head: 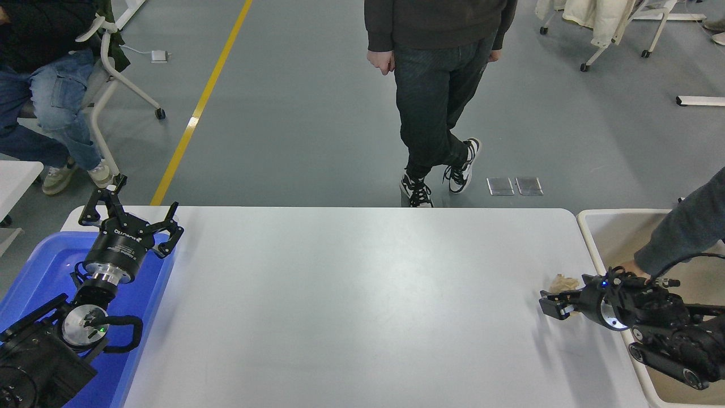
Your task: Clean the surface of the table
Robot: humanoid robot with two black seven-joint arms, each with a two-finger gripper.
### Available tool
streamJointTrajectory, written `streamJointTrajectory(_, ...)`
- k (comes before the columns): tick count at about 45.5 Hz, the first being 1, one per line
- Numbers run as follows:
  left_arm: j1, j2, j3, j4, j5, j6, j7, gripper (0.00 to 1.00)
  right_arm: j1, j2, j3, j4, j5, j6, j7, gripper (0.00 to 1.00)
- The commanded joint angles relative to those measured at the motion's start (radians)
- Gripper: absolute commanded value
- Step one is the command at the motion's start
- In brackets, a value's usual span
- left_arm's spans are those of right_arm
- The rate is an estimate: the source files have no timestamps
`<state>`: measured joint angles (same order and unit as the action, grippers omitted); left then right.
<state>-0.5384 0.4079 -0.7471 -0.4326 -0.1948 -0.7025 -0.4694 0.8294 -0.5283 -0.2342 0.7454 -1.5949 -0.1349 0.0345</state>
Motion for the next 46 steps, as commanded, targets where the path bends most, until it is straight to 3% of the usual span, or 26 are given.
streamJointTrajectory(1, 0.0, 0.0, 0.0, 0.0, 0.0, 0.0, 0.0, 1.0, -0.006, 0.004, -0.022, -0.029, 0.004, -0.002, 0.022, 0.88)
streamJointTrajectory(3, 0.0, 0.0, 0.0, 0.0, 0.0, 0.0, 0.0, 1.0, -0.009, 0.005, -0.016, -0.029, 0.006, -0.005, 0.021, 0.78)
streamJointTrajectory(6, 0.0, 0.0, 0.0, 0.0, 0.0, 0.0, 0.0, 1.0, -0.016, 0.004, -0.014, -0.029, 0.01, -0.005, 0.021, 0.54)
streamJointTrajectory(8, 0.0, 0.0, 0.0, 0.0, 0.0, 0.0, 0.0, 1.0, -0.018, 0.004, -0.008, -0.031, 0.013, -0.008, 0.021, 0.46)
streamJointTrajectory(11, 0.0, 0.0, 0.0, 0.0, 0.0, 0.0, 0.0, 1.0, -0.019, 0.005, -0.007, -0.026, 0.015, -0.011, 0.024, 0.22)
streamJointTrajectory(18, 0.0, 0.0, 0.0, 0.0, 0.0, 0.0, 0.0, 1.0, -0.019, 0.01, 0.004, -0.026, 0.019, -0.015, 0.039, 0.06)
streamJointTrajectory(19, 0.0, 0.0, 0.0, 0.0, 0.0, 0.0, 0.0, 1.0, -0.019, 0.011, 0.021, -0.024, 0.021, -0.021, 0.039, 0.0)
streamJointTrajectory(29, 0.0, 0.0, 0.0, 0.0, 0.0, 0.0, 0.0, 1.0, -0.016, -0.006, 0.127, 0.029, 0.03, -0.026, 0.039, 0.0)
streamJointTrajectory(46, 0.0, 0.0, 0.0, 0.0, 0.0, 0.0, 0.0, 1.0, 0.079, -0.289, 0.159, 0.347, 0.064, 0.049, 0.041, 0.0)
